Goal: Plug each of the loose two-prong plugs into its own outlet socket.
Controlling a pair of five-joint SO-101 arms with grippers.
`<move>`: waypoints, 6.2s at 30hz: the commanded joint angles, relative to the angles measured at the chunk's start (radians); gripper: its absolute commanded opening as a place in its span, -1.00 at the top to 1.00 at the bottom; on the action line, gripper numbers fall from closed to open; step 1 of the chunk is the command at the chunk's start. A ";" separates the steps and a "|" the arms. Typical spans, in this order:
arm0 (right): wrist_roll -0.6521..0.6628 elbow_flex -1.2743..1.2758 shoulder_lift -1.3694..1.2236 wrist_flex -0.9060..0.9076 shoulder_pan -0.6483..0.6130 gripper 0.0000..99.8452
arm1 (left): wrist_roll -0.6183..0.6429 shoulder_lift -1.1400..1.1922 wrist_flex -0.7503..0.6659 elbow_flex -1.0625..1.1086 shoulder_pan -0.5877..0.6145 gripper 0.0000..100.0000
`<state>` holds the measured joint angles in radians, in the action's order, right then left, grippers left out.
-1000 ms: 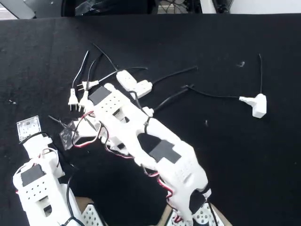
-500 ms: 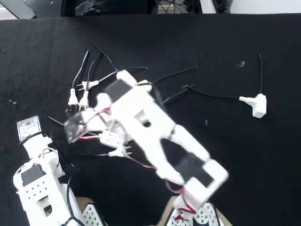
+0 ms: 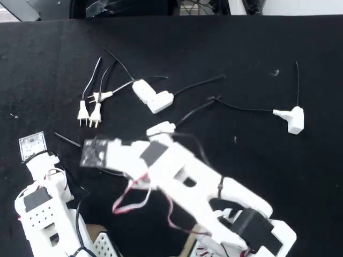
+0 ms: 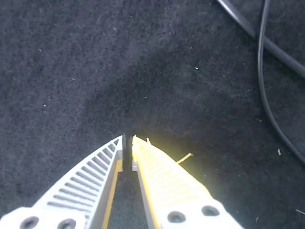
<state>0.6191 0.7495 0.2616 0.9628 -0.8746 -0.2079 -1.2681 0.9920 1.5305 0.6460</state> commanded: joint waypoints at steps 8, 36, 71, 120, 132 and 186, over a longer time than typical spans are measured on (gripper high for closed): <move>0.012 -0.059 -0.263 -0.147 0.110 0.55 | 0.003 -0.005 -0.015 -0.008 0.008 0.90; 0.091 -0.054 -0.084 -0.112 0.071 0.55 | 0.003 -0.005 -0.014 -0.007 0.008 0.90; -0.199 -0.243 -0.088 0.086 0.040 0.55 | 0.003 -0.005 -0.012 -0.007 0.008 0.90; -0.176 -0.041 -0.185 -0.210 0.095 0.55 | 0.003 -0.005 -0.012 -0.007 0.008 0.90; -0.066 -0.107 -0.130 -0.098 0.118 0.55 | 0.003 -0.005 -0.012 -0.007 0.008 0.90; -0.055 0.394 0.400 0.060 0.491 0.98 | 0.002 -0.005 -0.011 -0.007 0.008 0.90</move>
<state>0.5393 1.1807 0.6866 1.0088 -0.4818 -0.2094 -1.2681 0.9920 1.5305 0.6460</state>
